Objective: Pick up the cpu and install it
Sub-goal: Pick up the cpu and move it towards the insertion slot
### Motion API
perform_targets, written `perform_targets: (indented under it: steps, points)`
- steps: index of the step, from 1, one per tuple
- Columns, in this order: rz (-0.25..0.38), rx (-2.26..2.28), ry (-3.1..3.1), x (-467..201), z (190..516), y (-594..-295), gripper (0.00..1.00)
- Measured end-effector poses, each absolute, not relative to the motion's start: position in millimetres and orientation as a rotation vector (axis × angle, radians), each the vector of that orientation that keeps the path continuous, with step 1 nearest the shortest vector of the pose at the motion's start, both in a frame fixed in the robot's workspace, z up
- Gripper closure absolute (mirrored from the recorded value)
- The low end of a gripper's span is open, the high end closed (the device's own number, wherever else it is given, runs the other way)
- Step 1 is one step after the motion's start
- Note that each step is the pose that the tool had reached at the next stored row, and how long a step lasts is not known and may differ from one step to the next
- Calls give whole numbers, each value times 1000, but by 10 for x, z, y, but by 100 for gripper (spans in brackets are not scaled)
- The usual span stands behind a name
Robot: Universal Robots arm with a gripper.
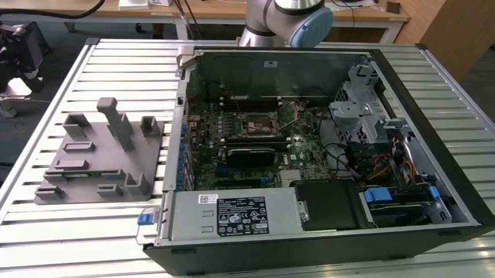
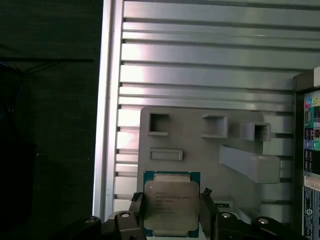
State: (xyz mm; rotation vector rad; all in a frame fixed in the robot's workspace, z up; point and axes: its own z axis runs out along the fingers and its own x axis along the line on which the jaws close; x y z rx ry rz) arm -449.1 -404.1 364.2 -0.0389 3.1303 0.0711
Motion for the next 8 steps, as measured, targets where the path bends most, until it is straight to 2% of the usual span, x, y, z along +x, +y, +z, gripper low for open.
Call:
perform_targets:
  steps: [8]
  points:
    - [71, -39, 3130, -4490, 3762, -4025, 47]
